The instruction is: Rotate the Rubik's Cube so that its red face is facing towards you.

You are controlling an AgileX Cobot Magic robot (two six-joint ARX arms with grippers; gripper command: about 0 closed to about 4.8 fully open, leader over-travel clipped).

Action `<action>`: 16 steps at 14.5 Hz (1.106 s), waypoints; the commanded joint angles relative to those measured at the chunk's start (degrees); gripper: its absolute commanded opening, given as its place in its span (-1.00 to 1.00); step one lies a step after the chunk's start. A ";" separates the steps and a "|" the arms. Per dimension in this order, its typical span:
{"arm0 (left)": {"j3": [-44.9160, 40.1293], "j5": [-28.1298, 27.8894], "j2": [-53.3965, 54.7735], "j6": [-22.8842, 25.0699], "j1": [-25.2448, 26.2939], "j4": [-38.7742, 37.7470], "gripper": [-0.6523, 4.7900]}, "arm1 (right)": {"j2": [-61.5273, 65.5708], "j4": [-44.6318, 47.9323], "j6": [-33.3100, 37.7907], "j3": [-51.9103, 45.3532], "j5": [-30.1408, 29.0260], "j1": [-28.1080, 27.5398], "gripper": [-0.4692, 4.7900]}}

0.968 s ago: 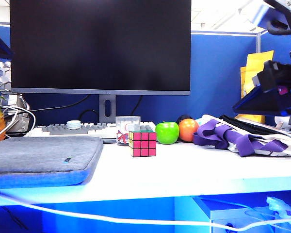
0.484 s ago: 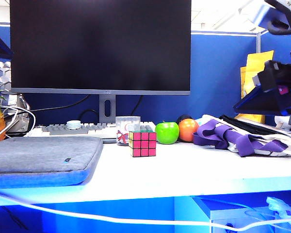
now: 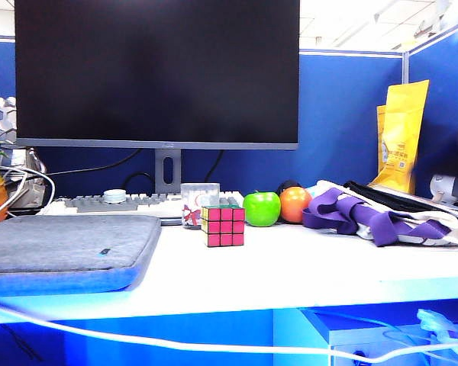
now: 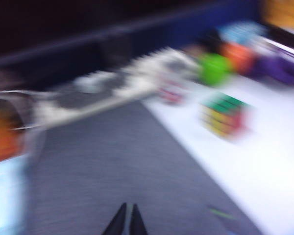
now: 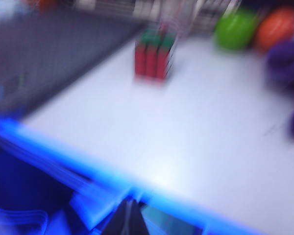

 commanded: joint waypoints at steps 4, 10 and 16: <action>0.61 -1.31 -9.46 -0.13 20.96 -0.39 -0.76 | -24.20 -20.41 -0.11 -0.52 0.20 -18.78 -0.82; 0.55 -1.29 -15.08 -0.13 30.38 -0.85 -0.76 | -30.23 -20.61 -0.13 -0.50 0.20 -23.71 -0.82; 0.28 -1.42 -16.76 -0.11 32.06 -2.14 -0.76 | -30.23 -22.88 -0.11 -0.50 -0.11 -23.67 -0.82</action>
